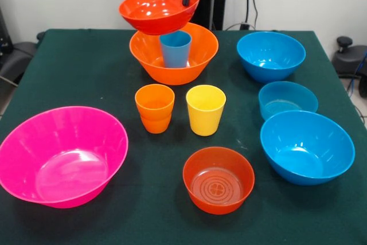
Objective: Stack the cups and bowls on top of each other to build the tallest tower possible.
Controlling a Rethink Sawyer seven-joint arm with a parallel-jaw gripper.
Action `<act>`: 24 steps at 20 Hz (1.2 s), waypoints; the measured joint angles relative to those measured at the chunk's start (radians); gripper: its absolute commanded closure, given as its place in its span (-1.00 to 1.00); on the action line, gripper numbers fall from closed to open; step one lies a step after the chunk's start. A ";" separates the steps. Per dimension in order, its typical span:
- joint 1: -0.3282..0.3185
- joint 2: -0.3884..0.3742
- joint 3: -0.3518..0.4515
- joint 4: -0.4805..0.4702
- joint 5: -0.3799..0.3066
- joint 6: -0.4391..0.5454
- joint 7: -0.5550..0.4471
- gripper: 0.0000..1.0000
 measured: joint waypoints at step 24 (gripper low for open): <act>0.128 0.023 -0.001 -0.008 0.184 0.000 0.064 1.00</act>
